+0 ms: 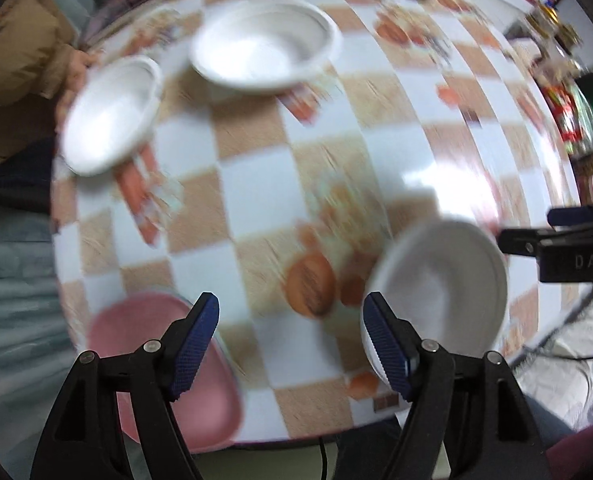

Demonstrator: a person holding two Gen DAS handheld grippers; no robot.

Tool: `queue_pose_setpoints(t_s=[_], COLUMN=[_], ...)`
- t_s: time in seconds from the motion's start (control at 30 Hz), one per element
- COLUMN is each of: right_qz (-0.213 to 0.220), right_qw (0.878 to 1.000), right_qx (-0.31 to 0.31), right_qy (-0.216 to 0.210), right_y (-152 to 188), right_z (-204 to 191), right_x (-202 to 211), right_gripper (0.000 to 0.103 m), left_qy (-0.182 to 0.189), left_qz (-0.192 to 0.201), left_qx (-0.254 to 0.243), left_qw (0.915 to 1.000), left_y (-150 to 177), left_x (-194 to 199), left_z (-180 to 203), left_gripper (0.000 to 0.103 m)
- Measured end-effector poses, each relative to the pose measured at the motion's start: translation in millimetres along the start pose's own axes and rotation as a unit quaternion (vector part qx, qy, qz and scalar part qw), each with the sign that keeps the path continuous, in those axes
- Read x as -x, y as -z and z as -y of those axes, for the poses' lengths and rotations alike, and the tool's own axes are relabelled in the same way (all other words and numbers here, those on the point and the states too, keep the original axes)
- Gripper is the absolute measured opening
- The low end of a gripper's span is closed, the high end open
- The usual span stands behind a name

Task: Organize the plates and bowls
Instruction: 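Open the left gripper to release the white bowl, then move the left gripper to another white bowl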

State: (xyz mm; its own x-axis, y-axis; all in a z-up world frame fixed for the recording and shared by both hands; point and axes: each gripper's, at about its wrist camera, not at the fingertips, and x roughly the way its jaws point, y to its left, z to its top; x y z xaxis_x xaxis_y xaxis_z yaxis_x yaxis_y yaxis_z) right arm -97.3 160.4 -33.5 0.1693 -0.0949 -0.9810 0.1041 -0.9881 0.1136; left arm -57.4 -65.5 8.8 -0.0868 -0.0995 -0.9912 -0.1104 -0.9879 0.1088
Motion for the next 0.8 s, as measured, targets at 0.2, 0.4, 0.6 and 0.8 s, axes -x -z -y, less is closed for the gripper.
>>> queue_pose_setpoints(t_s=[0.2, 0.4, 0.6, 0.8], right_qz=[0.037, 0.065, 0.073, 0.083], right_qw=[0.999, 0.997, 0.996, 0.996], right_qx=[0.025, 0.044, 0.050, 0.038], right_qy=[0.010, 0.011, -0.003, -0.012], right_y=[-41.0, -84.1, -123.2, -159.8], right_z=[-4.8, -25.9, -49.8, -67.9], right_x=[28.9, 49.4, 43.3, 36.7], right_gripper=[0.091, 0.091, 0.091, 0.091], left_qy=[-0.029, -0.059, -0.083, -0.101], left_qz=[0.035, 0.049, 0.055, 0.061], left_qx=[0.028, 0.037, 0.014, -0.045], left_qw=[0.9986, 0.9964, 0.9949, 0.9920], left_y=[-52.7, -96.0, -138.5, -184.7], left_x=[13.8, 14.5, 4.7, -10.9], left_z=[-23.5, -38.0, -46.4, -43.4], left_gripper=[0.078, 0.078, 0.078, 0.078])
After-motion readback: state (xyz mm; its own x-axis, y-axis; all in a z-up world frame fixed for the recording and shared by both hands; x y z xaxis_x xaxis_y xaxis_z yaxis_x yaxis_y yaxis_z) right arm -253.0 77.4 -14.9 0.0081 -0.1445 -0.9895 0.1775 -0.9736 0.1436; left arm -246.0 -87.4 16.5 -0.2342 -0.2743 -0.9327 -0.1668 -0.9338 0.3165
